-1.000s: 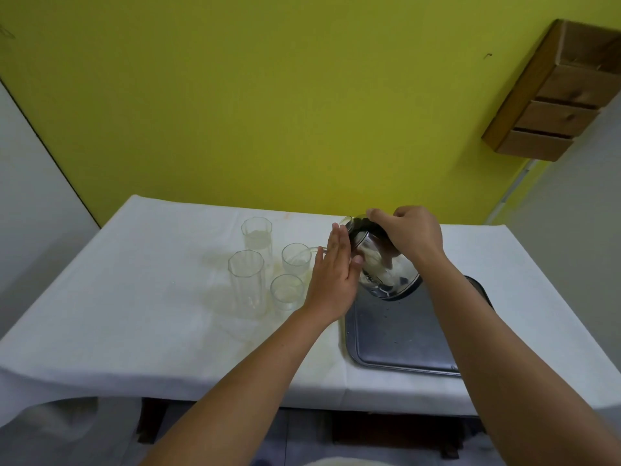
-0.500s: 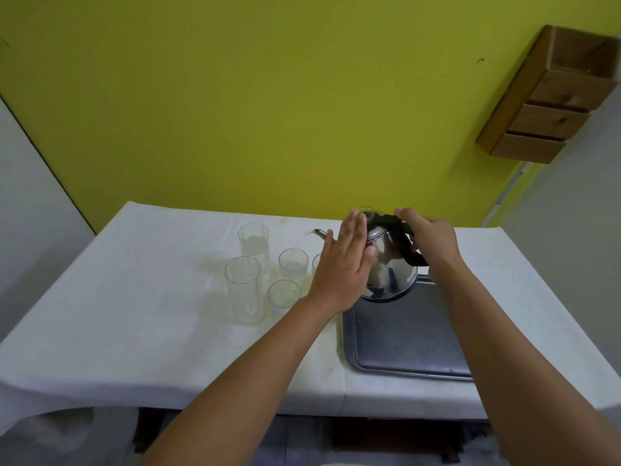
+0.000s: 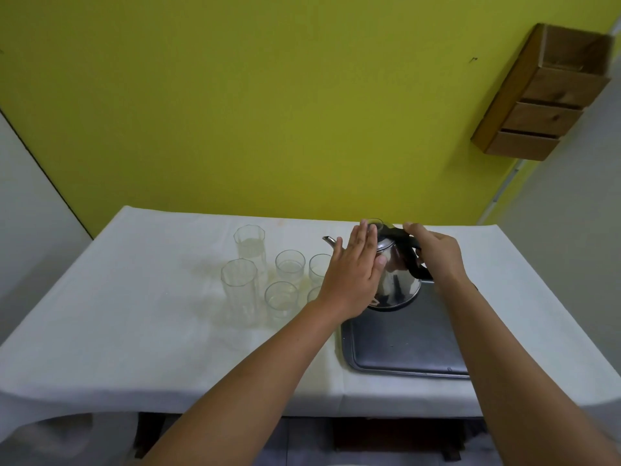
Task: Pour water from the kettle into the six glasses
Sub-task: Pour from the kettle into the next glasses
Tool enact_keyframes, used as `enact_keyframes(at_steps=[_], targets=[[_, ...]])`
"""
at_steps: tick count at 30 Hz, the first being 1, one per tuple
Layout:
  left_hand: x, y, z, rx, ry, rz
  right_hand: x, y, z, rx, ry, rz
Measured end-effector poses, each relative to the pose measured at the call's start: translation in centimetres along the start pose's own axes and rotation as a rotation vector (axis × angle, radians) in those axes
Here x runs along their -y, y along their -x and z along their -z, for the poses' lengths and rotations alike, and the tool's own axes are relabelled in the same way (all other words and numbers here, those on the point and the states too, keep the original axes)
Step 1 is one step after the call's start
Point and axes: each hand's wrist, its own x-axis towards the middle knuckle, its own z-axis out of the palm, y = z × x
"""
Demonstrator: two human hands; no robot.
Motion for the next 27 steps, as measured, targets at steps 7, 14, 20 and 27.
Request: enact_keyframes(at_steps=[7,14,20,27], targets=[[0.1,1.1,-1.9,0.091,0.054,0.065,-0.8,-0.4,0.6,-0.056,0.281,0.094],[0.2,1.4,-2.8,0.070,0.153,0.121,-0.3,-0.5,0.3,-0.070,0.470,0.145],[0.5,1.5,-3.0,0.061,0.170,0.134,-0.2,-0.9,-0.2,-0.060,0.555,0.146],[0.3,1.6,-3.0,0.021,0.205,0.141,0.4,-1.3,-0.6,-0.059,0.626,0.158]])
